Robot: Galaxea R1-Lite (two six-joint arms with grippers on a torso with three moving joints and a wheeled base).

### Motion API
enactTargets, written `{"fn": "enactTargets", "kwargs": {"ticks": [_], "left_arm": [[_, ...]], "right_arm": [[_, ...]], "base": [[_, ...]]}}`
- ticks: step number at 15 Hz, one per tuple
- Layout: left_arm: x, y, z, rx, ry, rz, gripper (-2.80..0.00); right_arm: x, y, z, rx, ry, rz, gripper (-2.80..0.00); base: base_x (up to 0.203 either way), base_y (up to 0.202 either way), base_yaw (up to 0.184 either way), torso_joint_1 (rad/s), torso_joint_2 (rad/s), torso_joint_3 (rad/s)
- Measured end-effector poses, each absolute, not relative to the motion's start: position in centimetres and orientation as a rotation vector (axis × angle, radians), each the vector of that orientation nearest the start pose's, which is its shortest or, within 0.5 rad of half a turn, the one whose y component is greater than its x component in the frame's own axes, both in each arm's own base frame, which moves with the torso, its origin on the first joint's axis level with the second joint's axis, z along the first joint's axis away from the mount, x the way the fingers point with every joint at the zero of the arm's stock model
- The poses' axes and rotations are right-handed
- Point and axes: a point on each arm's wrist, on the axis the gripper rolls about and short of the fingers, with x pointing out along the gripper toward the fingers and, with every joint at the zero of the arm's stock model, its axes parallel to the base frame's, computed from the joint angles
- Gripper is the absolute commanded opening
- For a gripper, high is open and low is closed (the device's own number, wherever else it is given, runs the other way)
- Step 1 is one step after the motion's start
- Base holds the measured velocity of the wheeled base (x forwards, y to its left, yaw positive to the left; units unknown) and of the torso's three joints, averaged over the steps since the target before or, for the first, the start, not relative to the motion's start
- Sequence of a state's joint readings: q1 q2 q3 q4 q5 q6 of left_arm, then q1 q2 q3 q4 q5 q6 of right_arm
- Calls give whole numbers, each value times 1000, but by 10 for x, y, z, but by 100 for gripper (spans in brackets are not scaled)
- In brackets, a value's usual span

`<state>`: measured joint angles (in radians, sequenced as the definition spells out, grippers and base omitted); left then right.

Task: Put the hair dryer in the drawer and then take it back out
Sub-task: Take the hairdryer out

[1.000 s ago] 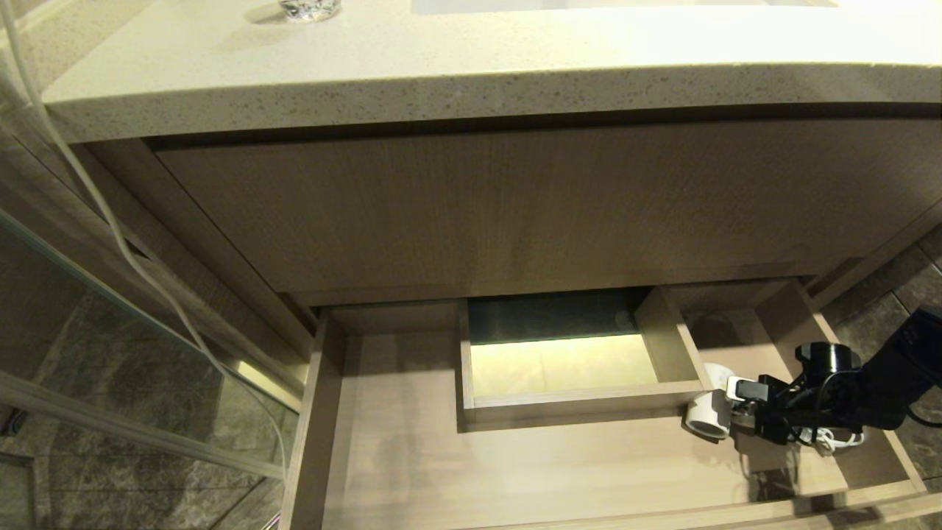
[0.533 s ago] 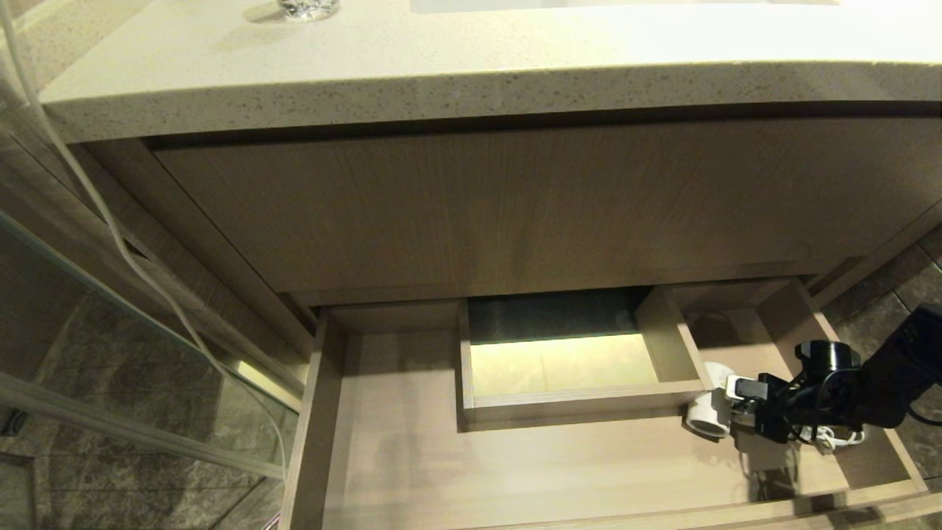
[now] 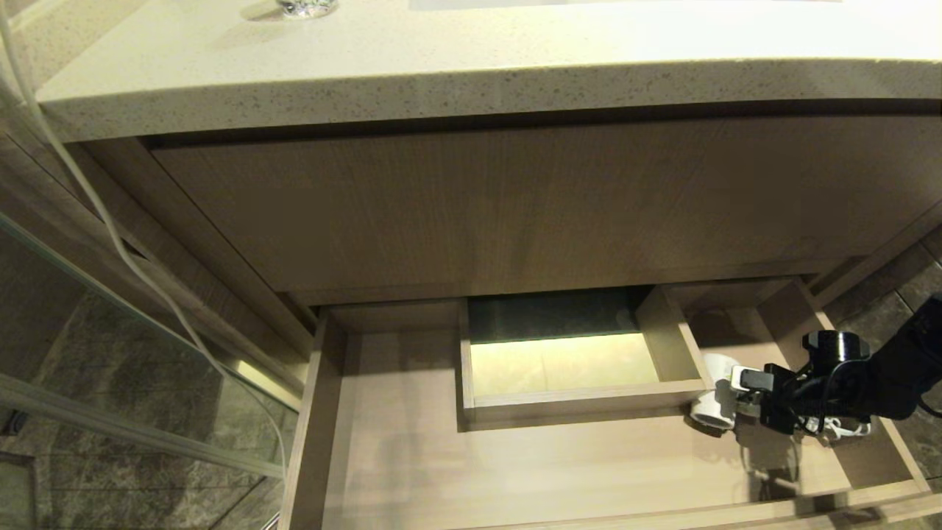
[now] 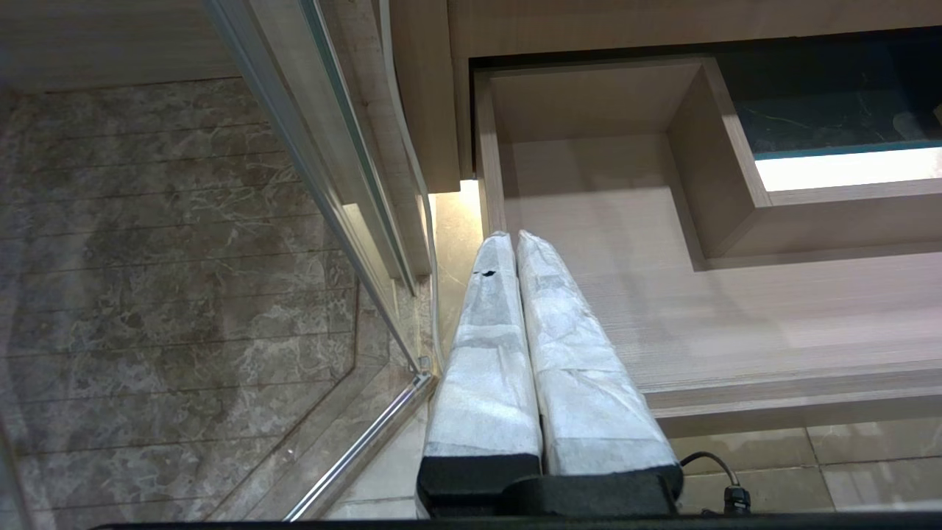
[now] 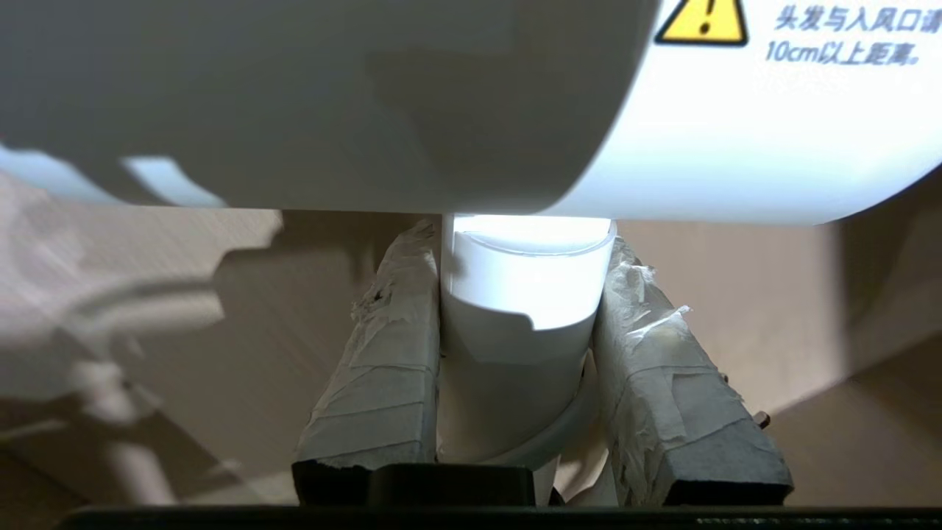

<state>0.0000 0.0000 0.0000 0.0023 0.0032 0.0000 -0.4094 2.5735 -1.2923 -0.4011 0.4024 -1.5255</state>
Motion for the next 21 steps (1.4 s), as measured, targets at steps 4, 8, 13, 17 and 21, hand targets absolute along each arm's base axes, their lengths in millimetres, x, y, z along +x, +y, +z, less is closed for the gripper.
{"fn": "enactTargets", "kwargs": {"ticks": [4,8,13,17,21], "left_arm": [[-23,0,75,0,3,3,-280],[-23,0,75,0,3,3,-280],[-23,0,75,0,2,3,-280],[-23,0,75,0,2,4,-280],[-23,0,75,0,3,3,-280]], "right_arm": [[400,-164,-44,-1103,608,573,-280],[397,-163,-28,-1119,593,561,-280],[391,-160,-15,-1130,582,557,-280],[384,-157,-5,-1138,577,554,-280],[381,-156,4,-1145,568,546,-280]], "base": [[0,0,0,0,0,0],[0,0,0,0,0,0],[0,0,0,0,0,0],[0,0,0,0,0,0],[0,0,0,0,0,0]]}}
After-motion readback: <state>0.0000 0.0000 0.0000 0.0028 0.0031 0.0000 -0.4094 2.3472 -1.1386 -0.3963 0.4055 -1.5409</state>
